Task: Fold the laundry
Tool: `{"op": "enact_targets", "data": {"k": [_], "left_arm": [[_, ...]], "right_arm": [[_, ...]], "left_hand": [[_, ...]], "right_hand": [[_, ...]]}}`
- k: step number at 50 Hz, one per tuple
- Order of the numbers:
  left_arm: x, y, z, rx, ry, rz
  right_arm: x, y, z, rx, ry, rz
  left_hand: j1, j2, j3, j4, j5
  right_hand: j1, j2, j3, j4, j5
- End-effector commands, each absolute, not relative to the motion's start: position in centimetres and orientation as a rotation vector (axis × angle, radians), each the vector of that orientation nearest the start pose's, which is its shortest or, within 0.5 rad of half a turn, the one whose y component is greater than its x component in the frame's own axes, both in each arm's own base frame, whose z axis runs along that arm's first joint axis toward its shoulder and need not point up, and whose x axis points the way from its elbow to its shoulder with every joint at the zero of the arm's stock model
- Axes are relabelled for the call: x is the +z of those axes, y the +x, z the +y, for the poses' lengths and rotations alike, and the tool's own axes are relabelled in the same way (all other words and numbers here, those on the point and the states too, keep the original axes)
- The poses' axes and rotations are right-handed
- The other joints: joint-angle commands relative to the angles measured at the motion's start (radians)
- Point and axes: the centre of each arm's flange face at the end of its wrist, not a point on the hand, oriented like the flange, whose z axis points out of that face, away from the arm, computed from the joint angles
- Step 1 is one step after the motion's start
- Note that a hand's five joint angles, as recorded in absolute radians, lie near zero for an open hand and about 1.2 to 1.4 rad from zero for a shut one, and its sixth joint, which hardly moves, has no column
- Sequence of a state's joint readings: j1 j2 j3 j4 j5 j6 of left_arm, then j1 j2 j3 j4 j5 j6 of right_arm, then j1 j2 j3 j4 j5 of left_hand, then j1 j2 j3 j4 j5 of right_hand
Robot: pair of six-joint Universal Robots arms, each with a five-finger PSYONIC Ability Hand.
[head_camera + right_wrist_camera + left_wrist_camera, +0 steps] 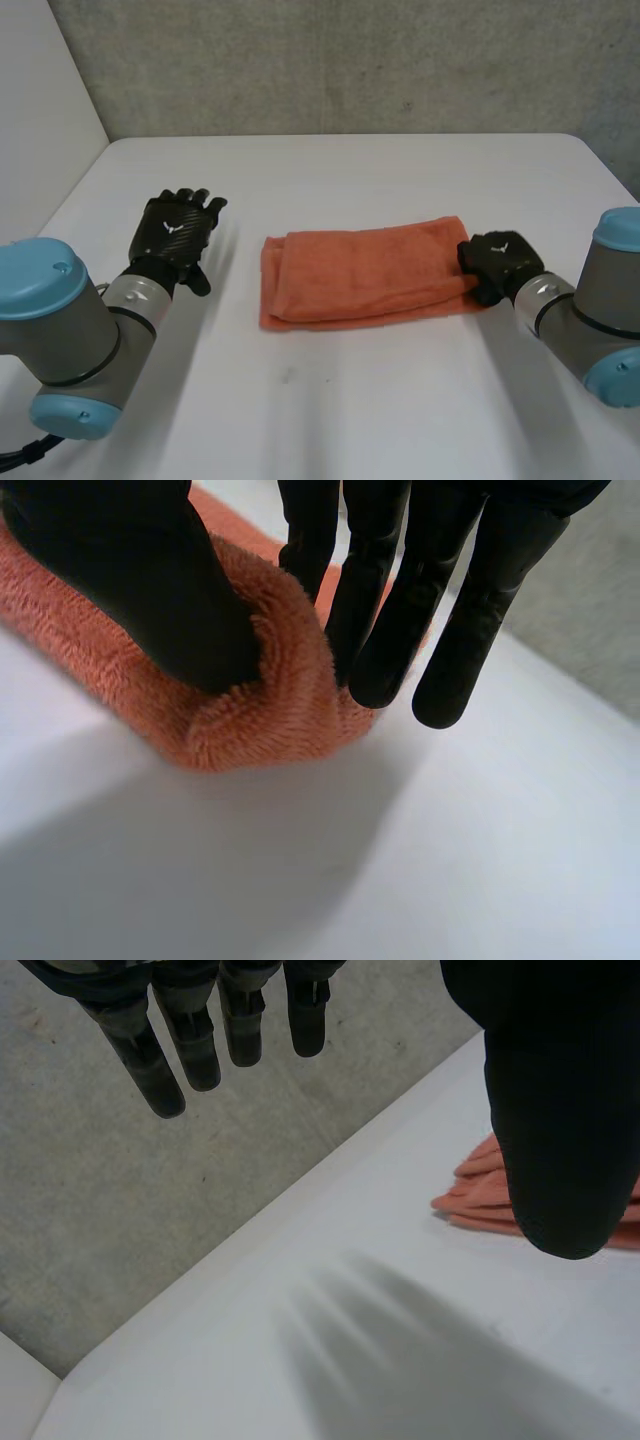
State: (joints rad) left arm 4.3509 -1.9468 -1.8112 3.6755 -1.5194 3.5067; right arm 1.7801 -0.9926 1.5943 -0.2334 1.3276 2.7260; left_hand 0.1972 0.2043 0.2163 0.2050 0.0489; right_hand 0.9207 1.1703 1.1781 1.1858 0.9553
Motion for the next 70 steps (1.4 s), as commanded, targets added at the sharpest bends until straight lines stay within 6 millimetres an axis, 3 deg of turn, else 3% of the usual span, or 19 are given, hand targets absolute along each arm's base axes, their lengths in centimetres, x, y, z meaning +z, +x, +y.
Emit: {"op": "enact_targets", "data": {"k": [1, 3, 7, 9, 12, 15, 17, 18, 20, 23, 25, 29, 33, 38, 43, 54, 60, 65, 70], "left_arm": [[16.6, -25.2, -27.6, -2.163, 0.883, 2.155], [16.5, -25.1, -27.5, -2.161, 0.883, 2.157], [16.6, -25.1, -27.6, -2.161, 0.883, 2.157], [16.6, -25.1, -27.6, -2.162, 0.881, 2.155], [16.7, -25.1, -27.6, -2.164, 0.88, 2.154], [16.7, -25.1, -27.6, -2.164, 0.88, 2.154], [16.7, -25.1, -27.6, -2.162, 0.881, 2.155], [16.9, -25.2, -27.6, -2.166, 0.878, 2.153], [17.2, -25.3, -27.7, -2.178, 0.877, 2.144], [18.0, -25.5, -27.9, -2.213, 0.87, 2.118], [18.7, -26.0, -27.9, -2.249, 0.877, 2.096], [20.3, -28.1, -27.4, -2.334, 0.922, 2.071], [21.5, -30.0, -27.0, -2.382, 0.956, 2.102], [21.7, -33.7, -26.1, -2.429, 1.011, 2.231], [20.8, -36.4, -26.7, -2.419, 0.993, 2.409], [15.6, -38.2, -29.0, -2.306, 0.924, 2.61], [13.7, -37.8, -29.0, -2.215, 0.921, 2.663], [11.4, -35.3, -28.9, -1.965, 0.887, 2.758], [11.4, -34.0, -28.4, -1.871, 0.91, 2.748]], "right_arm": [[15.8, 24.7, -34.1, -2.003, -1.139, 2.16], [16.9, 26.7, -33.4, -2.037, -1.198, 2.073], [19.3, 34.0, -28.9, -2.056, -1.361, 1.775], [19.3, 34.8, -28.1, -2.05, -1.387, 1.743], [16.7, 38.4, -24.6, -1.939, -1.551, 1.636], [14.1, 40.0, -21.5, -1.846, -1.709, 1.557], [13.5, 40.5, -20.4, -1.825, -1.768, 1.52], [13.3, 40.5, -20.2, -1.831, -1.794, 1.519], [13.4, 40.4, -20.3, -1.842, -1.791, 1.532], [14.2, 40.1, -20.8, -1.866, -1.735, 1.589], [17.5, 38.5, -22.5, -1.931, -1.53, 1.687], [20.5, 35.5, -24.8, -1.911, -1.18, 1.805], [21.3, 34.0, -26.2, -1.818, -0.915, 1.859], [21.7, 32.5, -27.6, -1.733, -0.778, 1.903], [21.5, 31.0, -28.9, -1.679, -0.738, 1.962], [19.3, 31.2, -30.8, -1.579, -0.661, 2.028], [17.2, 32.1, -31.5, -1.476, -0.669, 2.077], [15.7, 32.5, -31.5, -1.382, -0.691, 2.124], [14.5, 32.7, -31.6, -1.307, -0.707, 2.165]], "left_hand": [[-0.023, -0.03, -0.042, -0.03, -0.049], [-0.023, -0.03, -0.042, -0.03, -0.049], [-0.023, -0.03, -0.042, -0.03, -0.049], [-0.023, -0.03, -0.042, -0.03, -0.049], [-0.023, -0.03, -0.042, -0.03, -0.049], [-0.023, -0.03, -0.042, -0.03, -0.049], [-0.023, -0.03, -0.042, -0.03, -0.049], [-0.023, -0.03, -0.042, -0.03, -0.049], [-0.023, -0.03, -0.042, -0.03, -0.049], [-0.023, -0.03, -0.042, -0.03, -0.049], [-0.022, -0.029, -0.041, -0.03, -0.048], [-0.016, -0.023, -0.035, -0.024, -0.042], [-0.016, -0.023, -0.035, -0.024, -0.042], [-0.01, -0.017, -0.029, -0.018, -0.036], [0.007, 0.0, -0.012, 0.0, -0.019], [0.04, 0.033, 0.021, 0.032, 0.014], [0.04, 0.033, 0.021, 0.032, 0.014], [0.028, 0.021, 0.009, 0.02, 0.002], [0.019, 0.012, 0.0, 0.011, -0.007]], "right_hand": [[0.476, 0.226, 0.218, 0.211, 0.266], [0.476, 0.226, 0.218, 0.211, 0.266], [0.476, 0.226, 0.218, 0.211, 0.266], [0.476, 0.226, 0.218, 0.211, 0.266], [0.476, 0.226, 0.218, 0.211, 0.266], [0.476, 0.226, 0.218, 0.211, 0.266], [0.223, -0.026, -0.034, -0.042, 0.014], [-0.311, -0.56, -0.568, -0.576, -0.52], [-0.746, -0.996, -1.004, -1.011, -0.955], [-0.746, -0.996, -1.004, -1.011, -0.955], [-0.746, -0.996, -1.004, -1.011, -0.955], [-0.746, -0.996, -1.004, -1.011, -0.955], [-0.746, -0.996, -1.004, -1.011, -0.955], [-0.746, -0.996, -1.004, -1.011, -0.955], [-0.746, -0.996, -1.004, -1.011, -0.955], [-0.746, -0.996, -1.004, -1.011, -0.955], [-0.746, -0.996, -1.004, -1.011, -0.955], [-0.746, -0.996, -1.004, -1.011, -0.955], [-0.746, -0.996, -1.004, -1.011, -0.955]]}}
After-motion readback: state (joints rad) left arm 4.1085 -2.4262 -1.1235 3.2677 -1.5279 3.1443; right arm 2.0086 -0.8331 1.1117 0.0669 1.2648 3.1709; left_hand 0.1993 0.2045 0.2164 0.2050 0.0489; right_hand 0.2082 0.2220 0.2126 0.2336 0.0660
